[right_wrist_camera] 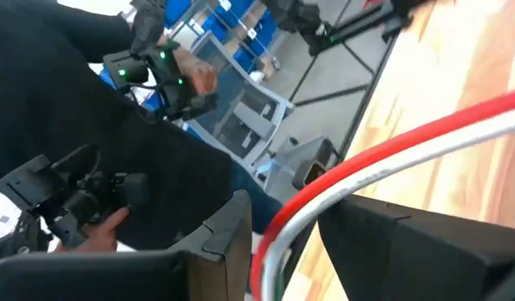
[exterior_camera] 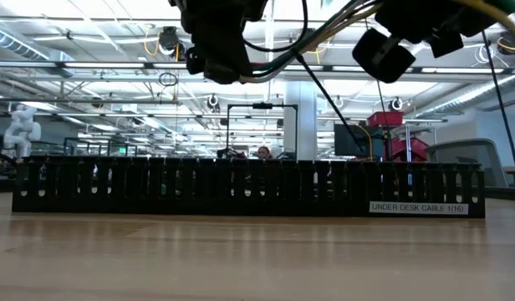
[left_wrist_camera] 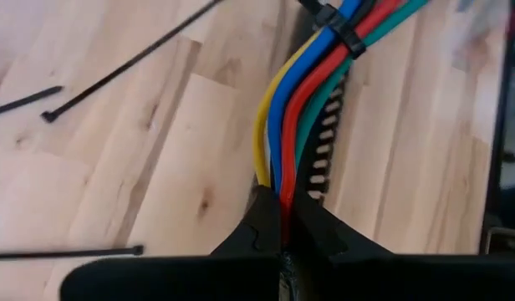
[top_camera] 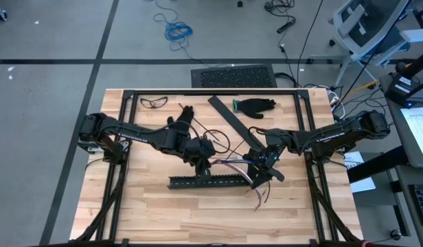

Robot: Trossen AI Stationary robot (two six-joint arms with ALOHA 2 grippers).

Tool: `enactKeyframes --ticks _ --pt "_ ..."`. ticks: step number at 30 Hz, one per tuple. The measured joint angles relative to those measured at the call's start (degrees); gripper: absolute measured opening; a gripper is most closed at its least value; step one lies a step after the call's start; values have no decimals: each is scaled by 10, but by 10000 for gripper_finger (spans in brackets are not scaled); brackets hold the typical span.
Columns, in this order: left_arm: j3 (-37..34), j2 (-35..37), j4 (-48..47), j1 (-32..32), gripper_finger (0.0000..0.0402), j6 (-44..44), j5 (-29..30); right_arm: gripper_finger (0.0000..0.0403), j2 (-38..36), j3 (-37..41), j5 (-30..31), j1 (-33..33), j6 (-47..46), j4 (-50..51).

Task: Ziptie cables
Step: Put the ziptied cables in the black cable duct

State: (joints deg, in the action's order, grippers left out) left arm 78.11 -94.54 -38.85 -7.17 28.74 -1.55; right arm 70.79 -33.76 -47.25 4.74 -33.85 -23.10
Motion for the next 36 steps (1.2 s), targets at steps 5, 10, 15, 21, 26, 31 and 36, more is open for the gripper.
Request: enactKeyframes --ticks 5,10,15,21,26,31,36 --pt "0 0 22 1 12 41 6 128 1 0 26 3 2 -30" --pt "4 0 47 4 10 55 24 128 14 0 68 3 2 -33" --pt "28 0 50 15 8 55 25 128 31 0 69 3 -4 -59" --pt "40 0 49 20 8 54 25 128 32 0 88 3 0 -59" --pt "52 0 51 20 8 50 30 128 33 1 145 3 5 -30" --pt "85 0 56 25 8 3 54 128 32 1 135 3 15 -90" --pt "121 -1 45 44 7 -68 87 128 32 1 124 2 16 -127"
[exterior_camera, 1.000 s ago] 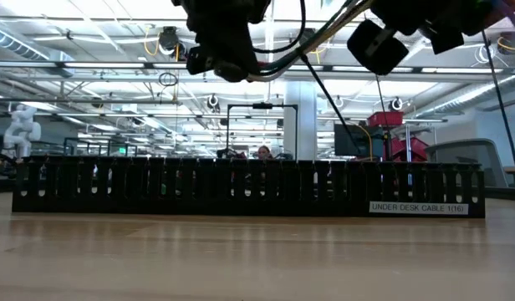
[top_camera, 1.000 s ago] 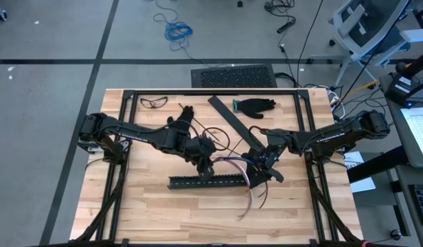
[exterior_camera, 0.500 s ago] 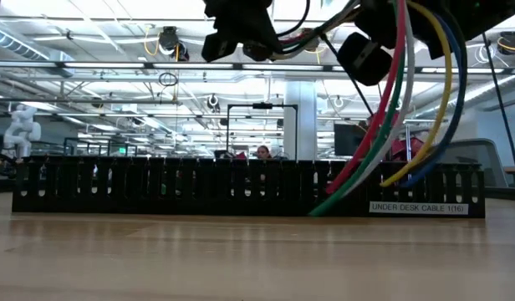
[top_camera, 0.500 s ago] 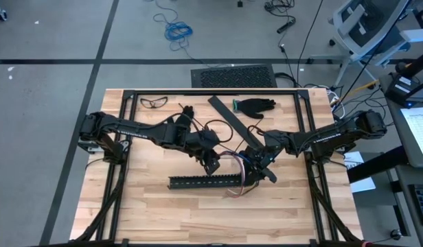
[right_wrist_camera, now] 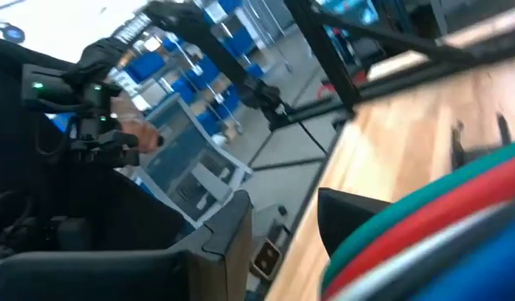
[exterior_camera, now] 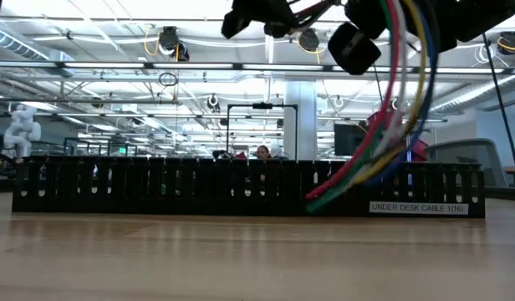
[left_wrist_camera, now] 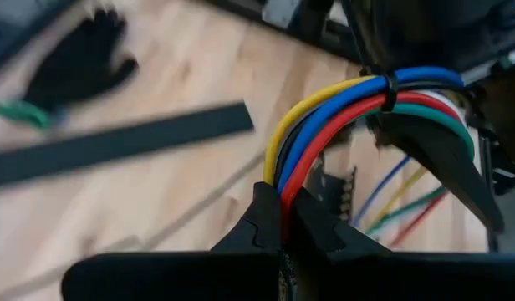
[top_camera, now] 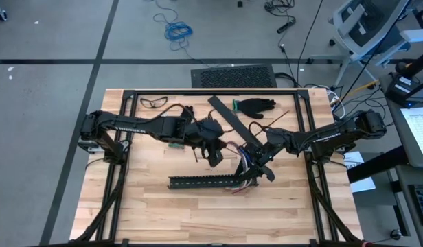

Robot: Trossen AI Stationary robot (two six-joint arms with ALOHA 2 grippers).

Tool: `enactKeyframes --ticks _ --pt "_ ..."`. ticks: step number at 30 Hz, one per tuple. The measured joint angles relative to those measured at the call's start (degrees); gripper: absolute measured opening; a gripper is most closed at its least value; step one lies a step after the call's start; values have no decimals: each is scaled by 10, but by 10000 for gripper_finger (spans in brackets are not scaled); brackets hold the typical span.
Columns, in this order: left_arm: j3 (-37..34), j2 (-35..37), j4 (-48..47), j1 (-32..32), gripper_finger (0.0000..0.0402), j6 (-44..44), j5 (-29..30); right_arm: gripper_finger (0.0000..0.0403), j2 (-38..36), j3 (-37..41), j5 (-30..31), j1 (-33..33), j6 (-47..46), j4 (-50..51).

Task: Ziptie cables
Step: Put the ziptied cables in the black cable duct

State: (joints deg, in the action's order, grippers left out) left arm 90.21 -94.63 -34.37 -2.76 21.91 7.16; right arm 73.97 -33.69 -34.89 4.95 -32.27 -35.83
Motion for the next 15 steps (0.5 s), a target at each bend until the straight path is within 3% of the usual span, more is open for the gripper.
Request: enactKeyframes --ticks 8,15 --pt "85 0 -42 29 7 -121 17 128 0 0 -2 -23 -3 -117" --pt "146 0 -50 35 7 -236 125 128 0 0 3 -59 -29 -248"
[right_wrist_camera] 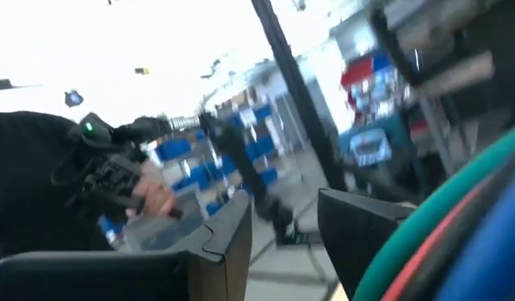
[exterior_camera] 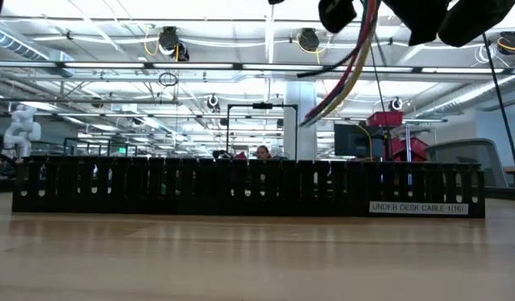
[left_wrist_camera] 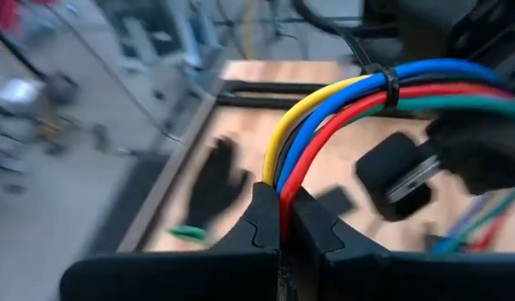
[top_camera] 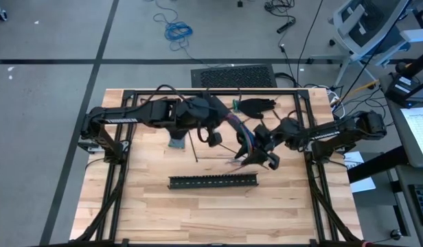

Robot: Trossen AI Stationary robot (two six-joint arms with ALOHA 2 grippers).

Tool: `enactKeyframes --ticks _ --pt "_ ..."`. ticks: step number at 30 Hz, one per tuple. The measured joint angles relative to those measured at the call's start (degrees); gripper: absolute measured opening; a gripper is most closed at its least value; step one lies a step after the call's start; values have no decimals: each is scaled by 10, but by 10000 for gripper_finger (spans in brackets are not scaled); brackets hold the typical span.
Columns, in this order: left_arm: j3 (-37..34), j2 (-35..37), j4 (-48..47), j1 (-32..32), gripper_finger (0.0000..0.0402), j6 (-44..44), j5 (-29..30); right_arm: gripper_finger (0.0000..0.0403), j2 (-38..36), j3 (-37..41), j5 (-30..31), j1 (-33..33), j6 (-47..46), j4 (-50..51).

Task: Ziptie cables
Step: Put the ziptied cables in the black cable duct

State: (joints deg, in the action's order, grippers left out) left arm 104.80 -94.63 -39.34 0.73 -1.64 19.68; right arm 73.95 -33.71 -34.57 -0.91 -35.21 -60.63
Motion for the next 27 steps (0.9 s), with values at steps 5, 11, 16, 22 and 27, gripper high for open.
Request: enactKeyframes --ticks 5,11,16,22,27 --pt "14 0 35 13 7 -37 31 128 0 -1 6 -33 -17 -68" --pt "14 12 62 46 7 -53 1 128 0 -1 2 -61 -21 -113" --pt "13 46 53 78 7 -53 -30 128 0 -1 -9 -64 -38 -122" --pt "14 67 46 95 7 -52 -29 128 0 -1 -20 -61 -54 -130" --pt "10 66 11 98 7 -50 -30 128 0 -1 -35 -54 -73 -146"
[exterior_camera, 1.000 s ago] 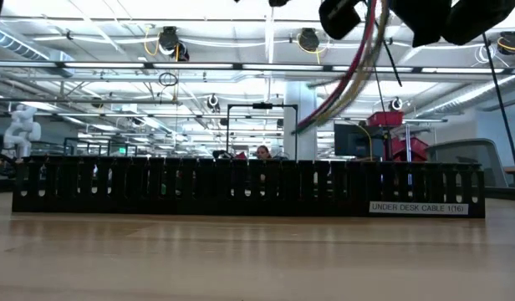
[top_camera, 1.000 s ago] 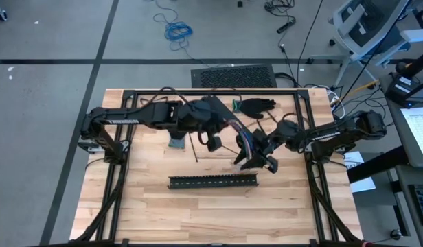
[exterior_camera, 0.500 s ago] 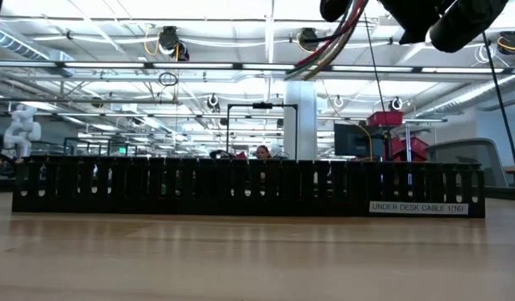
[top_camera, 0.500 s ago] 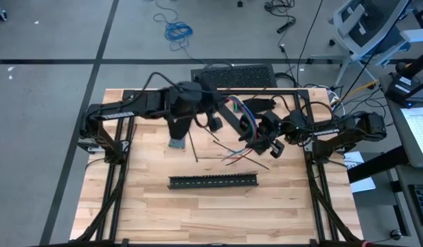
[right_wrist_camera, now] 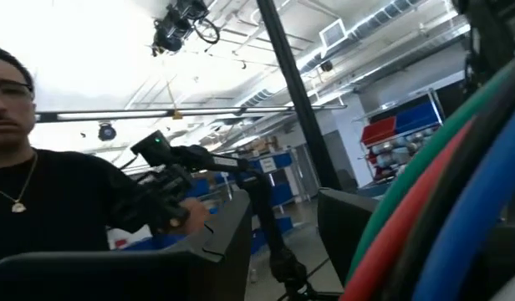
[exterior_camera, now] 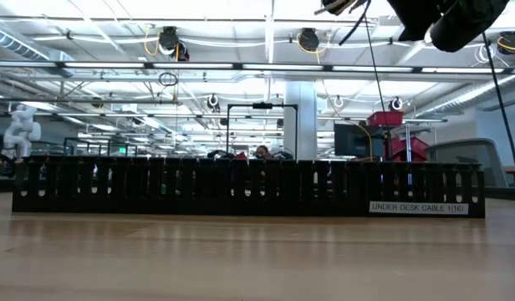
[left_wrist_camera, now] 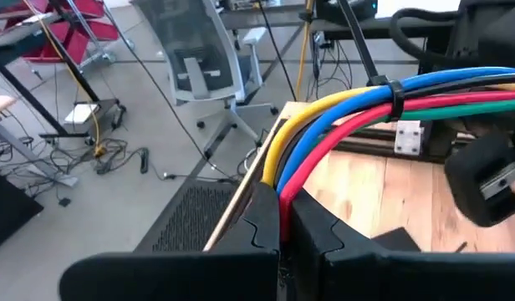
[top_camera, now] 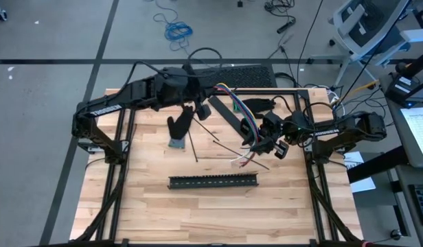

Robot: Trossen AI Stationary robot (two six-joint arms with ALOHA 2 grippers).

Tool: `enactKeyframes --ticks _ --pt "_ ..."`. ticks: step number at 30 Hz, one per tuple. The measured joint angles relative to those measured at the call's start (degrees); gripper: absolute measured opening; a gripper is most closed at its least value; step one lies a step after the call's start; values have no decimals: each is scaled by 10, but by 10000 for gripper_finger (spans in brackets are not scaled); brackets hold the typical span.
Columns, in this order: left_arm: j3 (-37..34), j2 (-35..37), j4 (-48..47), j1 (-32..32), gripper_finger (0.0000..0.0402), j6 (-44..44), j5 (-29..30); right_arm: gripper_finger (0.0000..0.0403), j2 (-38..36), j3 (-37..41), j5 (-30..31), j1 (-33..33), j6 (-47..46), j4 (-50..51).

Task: Ziptie cables
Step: Put the ziptied cables in the black cable duct

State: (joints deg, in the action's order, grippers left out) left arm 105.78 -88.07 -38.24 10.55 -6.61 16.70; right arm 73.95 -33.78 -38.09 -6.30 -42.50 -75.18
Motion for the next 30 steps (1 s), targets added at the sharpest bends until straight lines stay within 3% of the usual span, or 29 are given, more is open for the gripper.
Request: enactKeyframes --ticks 8,16,30 --pt "-51 10 -66 -1 7 46 -4 128 0 0 -21 25 -31 1" --pt "-132 52 -42 -30 7 96 28 128 0 0 -42 27 -52 5" --pt "-265 73 -39 -135 7 244 89 128 0 0 -88 27 -105 32"
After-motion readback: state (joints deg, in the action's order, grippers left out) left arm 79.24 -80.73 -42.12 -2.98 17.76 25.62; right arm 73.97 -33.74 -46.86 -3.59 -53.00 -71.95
